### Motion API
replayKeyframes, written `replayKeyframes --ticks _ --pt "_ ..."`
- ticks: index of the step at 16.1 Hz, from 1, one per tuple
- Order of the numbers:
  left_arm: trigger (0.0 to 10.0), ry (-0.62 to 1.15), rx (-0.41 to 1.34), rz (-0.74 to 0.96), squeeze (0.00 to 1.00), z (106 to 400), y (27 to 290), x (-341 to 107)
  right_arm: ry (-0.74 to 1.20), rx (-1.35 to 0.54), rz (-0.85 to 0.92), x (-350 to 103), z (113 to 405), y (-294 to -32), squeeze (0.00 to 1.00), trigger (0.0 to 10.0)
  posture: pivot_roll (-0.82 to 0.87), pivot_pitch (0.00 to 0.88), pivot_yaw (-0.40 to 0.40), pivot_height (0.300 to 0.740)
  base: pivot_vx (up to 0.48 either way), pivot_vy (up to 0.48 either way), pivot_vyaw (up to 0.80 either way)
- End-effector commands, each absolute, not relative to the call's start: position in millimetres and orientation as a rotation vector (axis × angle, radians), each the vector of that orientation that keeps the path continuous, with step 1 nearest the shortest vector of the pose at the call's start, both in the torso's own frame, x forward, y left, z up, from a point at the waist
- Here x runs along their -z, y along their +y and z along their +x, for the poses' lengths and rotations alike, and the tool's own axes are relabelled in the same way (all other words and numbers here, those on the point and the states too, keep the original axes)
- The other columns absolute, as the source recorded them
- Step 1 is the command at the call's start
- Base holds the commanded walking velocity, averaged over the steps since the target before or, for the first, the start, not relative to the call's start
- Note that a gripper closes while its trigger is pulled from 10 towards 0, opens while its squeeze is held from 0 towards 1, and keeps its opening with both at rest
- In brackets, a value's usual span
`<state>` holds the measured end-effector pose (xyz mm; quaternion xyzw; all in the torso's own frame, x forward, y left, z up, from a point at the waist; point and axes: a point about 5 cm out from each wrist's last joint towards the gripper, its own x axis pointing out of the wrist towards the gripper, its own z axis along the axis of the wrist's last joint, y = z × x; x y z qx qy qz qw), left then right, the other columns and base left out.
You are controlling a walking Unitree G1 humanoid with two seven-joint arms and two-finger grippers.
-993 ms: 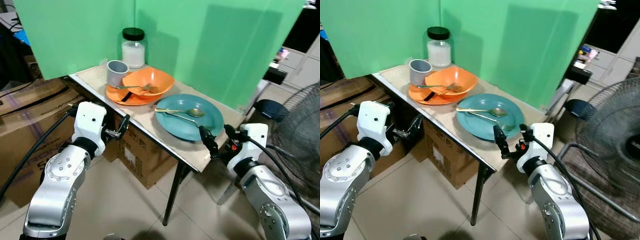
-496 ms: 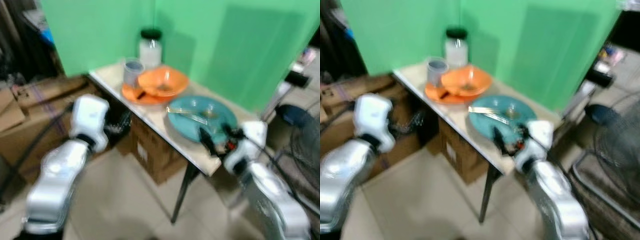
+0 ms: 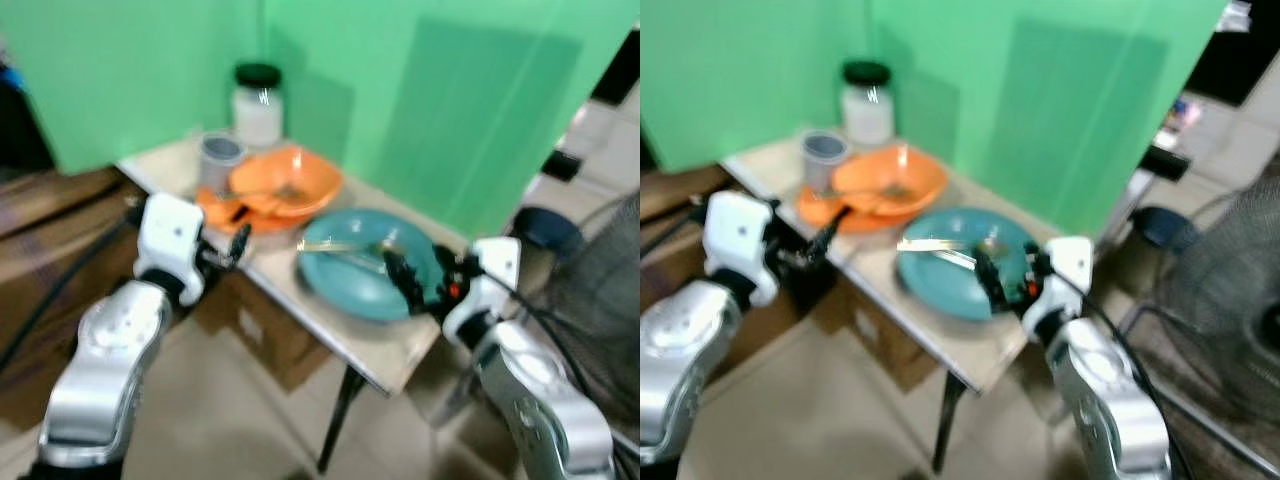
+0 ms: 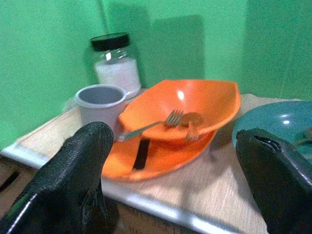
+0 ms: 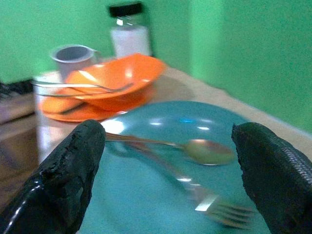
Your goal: Setting the table
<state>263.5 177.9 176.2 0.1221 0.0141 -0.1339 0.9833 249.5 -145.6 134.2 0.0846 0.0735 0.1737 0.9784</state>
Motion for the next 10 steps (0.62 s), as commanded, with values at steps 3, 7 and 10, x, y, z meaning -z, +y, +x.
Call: replayKeyframes --ticks 3,7,10 --pt "10.0 0.027 0.386 0.280 0.00 261.5 165.3 -174.8 0.198 -0.392 0.142 -134.3 253.9 -154.1 0.27 10.0 -0.01 0.000 -0.061 0.740 0.000 0.000 0.00" --pt "10.0 0.085 0.505 0.345 0.00 257.7 169.3 -167.3 0.205 -0.411 0.077 -141.6 273.3 -155.6 1.00 10.0 -0.02 0.000 -0.057 0.740 0.000 0.000 0.00" --pt "10.0 0.112 0.601 0.400 0.00 262.9 170.4 -162.1 0.196 -0.438 0.078 -147.1 272.5 -156.7 1.00 10.0 -0.03 0.000 -0.057 0.740 0.000 0.000 0.00"
